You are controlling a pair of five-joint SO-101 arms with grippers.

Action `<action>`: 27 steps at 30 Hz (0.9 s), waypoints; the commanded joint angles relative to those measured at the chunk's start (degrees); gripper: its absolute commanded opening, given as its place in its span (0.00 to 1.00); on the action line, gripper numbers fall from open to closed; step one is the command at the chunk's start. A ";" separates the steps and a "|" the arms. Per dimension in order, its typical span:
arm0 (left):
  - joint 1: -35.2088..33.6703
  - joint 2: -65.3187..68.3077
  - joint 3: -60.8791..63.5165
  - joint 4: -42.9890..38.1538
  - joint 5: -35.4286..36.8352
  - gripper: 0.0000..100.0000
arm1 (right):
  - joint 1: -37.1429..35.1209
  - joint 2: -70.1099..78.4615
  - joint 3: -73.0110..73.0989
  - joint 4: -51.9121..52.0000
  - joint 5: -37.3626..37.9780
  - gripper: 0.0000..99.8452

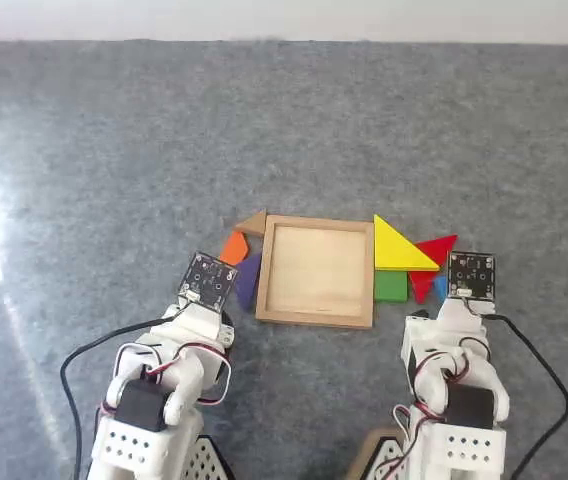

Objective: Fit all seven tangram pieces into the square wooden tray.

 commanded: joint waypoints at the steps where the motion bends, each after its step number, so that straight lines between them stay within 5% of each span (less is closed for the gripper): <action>1: -0.18 -1.14 -0.75 0.18 -0.35 0.02 | 0.57 -1.10 0.88 -1.27 -0.62 0.11; 14: -0.18 -1.14 -0.75 0.18 -0.35 0.02 | 0.22 -1.10 0.88 -1.45 -0.97 0.11; 27: -0.18 -1.14 -0.75 0.18 -0.35 0.02 | -20.79 -1.19 0.88 -0.75 -0.62 0.11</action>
